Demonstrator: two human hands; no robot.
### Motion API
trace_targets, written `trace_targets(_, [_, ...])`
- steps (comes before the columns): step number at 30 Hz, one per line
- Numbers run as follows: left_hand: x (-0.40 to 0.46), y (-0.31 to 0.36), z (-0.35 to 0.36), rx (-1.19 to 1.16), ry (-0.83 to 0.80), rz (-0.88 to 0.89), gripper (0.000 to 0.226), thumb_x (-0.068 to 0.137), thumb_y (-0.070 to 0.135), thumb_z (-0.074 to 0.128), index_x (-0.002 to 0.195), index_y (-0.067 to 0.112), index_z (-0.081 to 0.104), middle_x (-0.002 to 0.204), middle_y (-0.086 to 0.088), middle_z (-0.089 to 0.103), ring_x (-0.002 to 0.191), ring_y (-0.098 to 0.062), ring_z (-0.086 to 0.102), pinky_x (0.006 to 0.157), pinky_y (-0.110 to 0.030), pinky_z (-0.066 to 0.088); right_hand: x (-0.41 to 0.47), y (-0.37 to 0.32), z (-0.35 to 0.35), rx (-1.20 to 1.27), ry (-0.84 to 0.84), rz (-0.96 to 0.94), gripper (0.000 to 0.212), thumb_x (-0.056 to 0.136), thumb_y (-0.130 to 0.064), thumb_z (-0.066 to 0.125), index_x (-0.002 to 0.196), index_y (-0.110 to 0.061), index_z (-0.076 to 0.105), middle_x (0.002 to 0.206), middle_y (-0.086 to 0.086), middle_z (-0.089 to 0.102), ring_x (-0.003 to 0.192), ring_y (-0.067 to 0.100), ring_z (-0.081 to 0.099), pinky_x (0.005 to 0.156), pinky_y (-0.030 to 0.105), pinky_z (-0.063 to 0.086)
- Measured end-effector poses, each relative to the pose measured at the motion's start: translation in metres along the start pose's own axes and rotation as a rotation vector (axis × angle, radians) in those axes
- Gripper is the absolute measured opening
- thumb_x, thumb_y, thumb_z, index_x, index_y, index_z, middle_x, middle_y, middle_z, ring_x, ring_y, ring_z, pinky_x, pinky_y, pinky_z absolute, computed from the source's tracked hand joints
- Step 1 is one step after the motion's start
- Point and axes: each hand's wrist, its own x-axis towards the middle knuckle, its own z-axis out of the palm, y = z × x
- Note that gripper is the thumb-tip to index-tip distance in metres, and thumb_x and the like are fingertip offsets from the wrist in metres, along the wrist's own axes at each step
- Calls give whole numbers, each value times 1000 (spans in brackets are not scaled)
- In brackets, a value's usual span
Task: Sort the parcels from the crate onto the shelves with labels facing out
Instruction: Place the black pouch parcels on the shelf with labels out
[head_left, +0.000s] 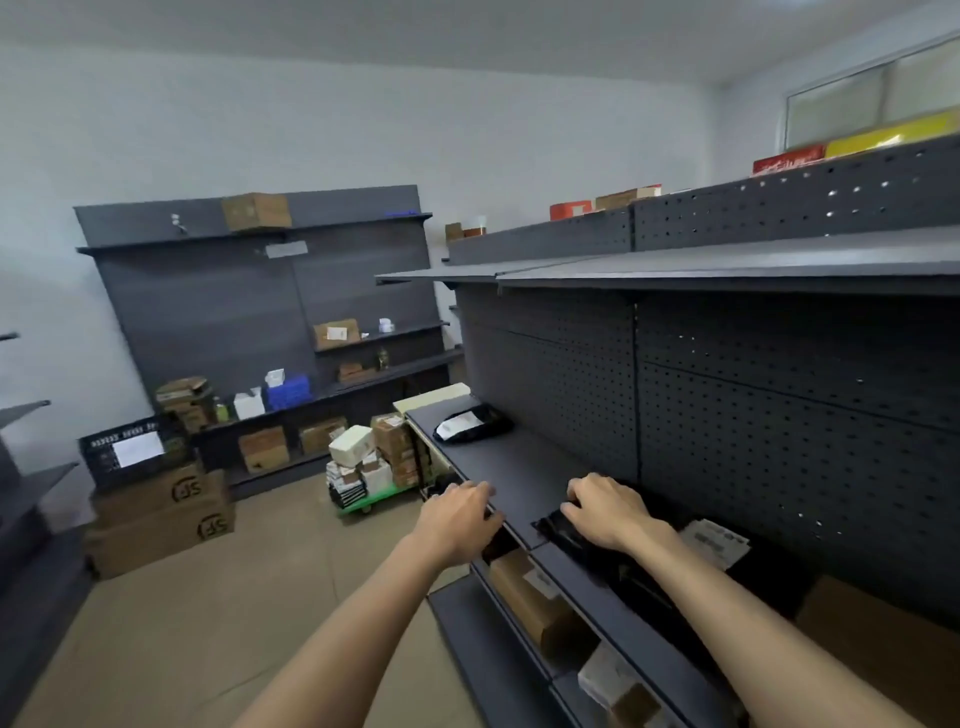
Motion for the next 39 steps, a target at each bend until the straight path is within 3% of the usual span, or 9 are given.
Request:
trace_targets(6, [106,-18,33,-17,-44,88,49,102,47,39,139,17,48,138,-9,55,128,-32,50,100,-47,46,94,30,39,0,-47,93,29,100,-33,42,109,-10,58,115,9,59,102,28,58,80,39,48])
trace_targets(11, [180,-30,77,-42,-113,164,46,102,46,40,136,16,49,137,-9,54,127,-33,50,97,-45,44,132,61,74,13,-81,218,31,101,-34,43,113,-11,59,118,8,61,103,27,60,83,38,51])
trace_targets(14, [220,-28,105,-53,-177,244,42,102,41,41,132,13,49,133,-10,55,123,-34,51,93,-45,45,143,78,91,20,-103,330,36,101,-36,43,121,-11,58,123,8,58,110,28,58,89,39,50])
trace_targets(17, [258,-23,131,-74,-230,348,36,102,37,40,125,11,49,130,-12,55,120,-35,52,92,-45,45,147,92,107,24,-124,461,34,101,-36,42,117,-11,58,120,9,57,108,28,57,86,38,49])
trace_targets(21, [296,-18,158,-143,-280,486,44,102,41,41,134,11,49,138,-10,53,128,-33,48,98,-42,44,146,93,123,67,-110,679,32,99,-37,43,114,-12,57,120,10,59,108,29,57,84,36,47])
trace_targets(28, [329,-12,196,-217,-368,722,52,103,48,41,148,22,41,147,-4,47,134,-27,45,103,-42,45,147,65,146,244,23,1026,42,99,-35,46,131,-8,49,132,13,55,119,30,55,95,34,47])
trace_targets(35, [319,-27,223,-291,-423,848,57,105,45,39,153,16,37,159,-3,33,142,-26,35,112,-39,38,143,42,187,521,229,1271,45,98,-39,51,114,1,64,111,14,67,106,28,63,93,36,50])
trace_targets(39, [316,-30,226,-401,-485,818,60,106,46,35,155,11,32,166,-6,21,148,-26,29,117,-33,28,144,33,196,589,274,1350,61,96,-46,53,140,-4,50,139,17,51,134,31,44,110,32,35])
